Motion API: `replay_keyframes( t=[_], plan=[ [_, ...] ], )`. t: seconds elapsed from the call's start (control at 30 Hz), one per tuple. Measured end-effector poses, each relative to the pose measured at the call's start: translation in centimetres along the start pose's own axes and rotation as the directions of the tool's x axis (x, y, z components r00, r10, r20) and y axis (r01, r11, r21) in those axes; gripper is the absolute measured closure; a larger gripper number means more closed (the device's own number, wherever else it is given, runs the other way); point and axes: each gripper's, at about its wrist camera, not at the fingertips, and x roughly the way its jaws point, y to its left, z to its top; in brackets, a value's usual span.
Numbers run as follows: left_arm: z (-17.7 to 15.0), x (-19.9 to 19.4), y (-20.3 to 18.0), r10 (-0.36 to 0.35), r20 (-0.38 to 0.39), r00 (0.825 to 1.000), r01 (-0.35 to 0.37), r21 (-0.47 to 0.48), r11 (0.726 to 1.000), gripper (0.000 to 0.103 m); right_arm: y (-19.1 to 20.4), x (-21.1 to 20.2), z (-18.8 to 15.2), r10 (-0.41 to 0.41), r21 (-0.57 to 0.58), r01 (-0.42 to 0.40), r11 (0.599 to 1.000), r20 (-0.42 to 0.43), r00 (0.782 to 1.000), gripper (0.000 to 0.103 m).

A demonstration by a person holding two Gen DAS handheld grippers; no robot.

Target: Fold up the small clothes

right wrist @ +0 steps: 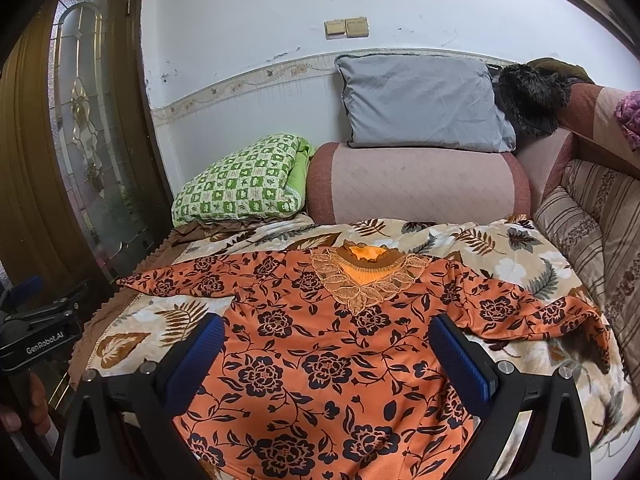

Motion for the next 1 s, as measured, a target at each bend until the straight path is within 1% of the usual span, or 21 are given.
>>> replay_keyframes(
  t=[0.17, 0.4, 0.47, 0.5, 0.53, 0.57, 0.6, 0.63, 0.67, 0.73, 0.77, 0.83, 0.87, 0.9, 0.93, 0.97, 1.0],
  plan=[
    [-0.1, 0.1, 0.1, 0.000, 0.006, 1.000, 0.000, -0.004, 1.000, 0.000, 0.0, 0.1, 0.0, -0.006, 0.000, 0.006, 1.000, 0.008, 1.000, 0.000],
    [-0.3, 0.7, -0.1, -0.006, -0.011, 1.000, 0.006, 0.002, 1.000, 0.000, -0.8, 0.4, -0.3, -0.019, 0.008, 0.019, 1.000, -0.001, 1.000, 0.000],
    [-0.7, 1.5, -0.2, -0.025, -0.038, 0.999, 0.025, 0.002, 1.000, 0.000, -1.3, 0.5, -0.5, -0.028, 0.003, 0.028, 1.000, -0.002, 1.000, 0.000],
    [-0.9, 2.1, -0.3, -0.045, -0.063, 0.997, 0.044, -0.004, 0.999, 0.000, -2.0, 0.7, -0.6, -0.031, 0.007, 0.031, 1.000, -0.004, 1.000, 0.000],
    [-1.4, 3.1, -0.4, -0.087, -0.123, 0.989, 0.085, -0.022, 0.996, 0.000, -2.7, 0.7, -0.8, -0.034, 0.016, 0.034, 0.999, -0.007, 0.999, 0.000],
    [-1.8, 3.8, -0.5, -0.116, -0.162, 0.980, 0.111, -0.036, 0.993, 0.000, -3.7, 0.9, -1.0, -0.044, 0.031, 0.044, 0.999, -0.012, 0.999, 0.000],
    [-2.7, 5.0, -0.7, -0.165, -0.228, 0.960, 0.154, -0.063, 0.986, 0.000, -5.3, 1.1, -1.2, -0.064, 0.055, 0.065, 0.996, -0.018, 0.998, 0.000],
    [-3.5, 5.8, -1.0, -0.193, -0.274, 0.942, 0.178, -0.080, 0.981, 0.000, -6.9, 1.2, -1.5, -0.087, 0.080, 0.088, 0.993, -0.025, 0.996, 0.000],
    [-4.9, 6.5, -1.7, -0.226, -0.330, 0.917, 0.205, -0.098, 0.974, 0.000, -8.5, 1.3, -1.8, -0.113, 0.109, 0.116, 0.987, -0.031, 0.993, 0.000],
    [-6.9, 6.7, -2.9, -0.246, -0.363, 0.899, 0.228, -0.094, 0.969, 0.000, -12.6, 1.3, -2.6, -0.178, 0.177, 0.184, 0.967, -0.051, 0.983, 0.000],
    [-8.2, 6.5, -3.8, -0.254, -0.377, 0.891, 0.240, -0.084, 0.967, 0.000, -15.0, 1.3, -3.1, -0.220, 0.211, 0.229, 0.950, -0.066, 0.973, 0.000],
    [-10.6, 5.7, -5.3, -0.295, -0.404, 0.866, 0.292, -0.069, 0.954, 0.000, -18.6, 1.2, -3.9, -0.285, 0.248, 0.301, 0.921, -0.096, 0.954, 0.000],
    [-11.7, 4.9, -5.8, -0.330, -0.405, 0.852, 0.331, -0.071, 0.941, 0.000, -20.5, 1.2, -4.3, -0.315, 0.260, 0.334, 0.906, -0.111, 0.942, 0.000],
    [-13.0, 3.8, -6.6, -0.382, -0.396, 0.835, 0.387, -0.073, 0.919, 0.000, -22.1, 1.2, -4.5, -0.334, 0.268, 0.355, 0.896, -0.122, 0.935, 0.000],
    [-13.5, 3.2, -6.9, -0.405, -0.394, 0.825, 0.410, -0.074, 0.909, 0.000, -23.8, 1.2, -4.8, -0.347, 0.278, 0.371, 0.886, -0.133, 0.928, 0.000],
    [-14.4, 2.3, -7.7, -0.451, -0.400, 0.798, 0.464, -0.068, 0.883, 0.000, -25.7, 1.1, -5.2, -0.359, 0.293, 0.387, 0.874, -0.145, 0.922, 0.000],
    [-14.8, 2.0, -8.2, -0.478, -0.417, 0.773, 0.499, -0.065, 0.864, 0.000, -27.3, 0.9, -5.5, -0.364, 0.308, 0.394, 0.866, -0.150, 0.919, 0.000]
  ],
)
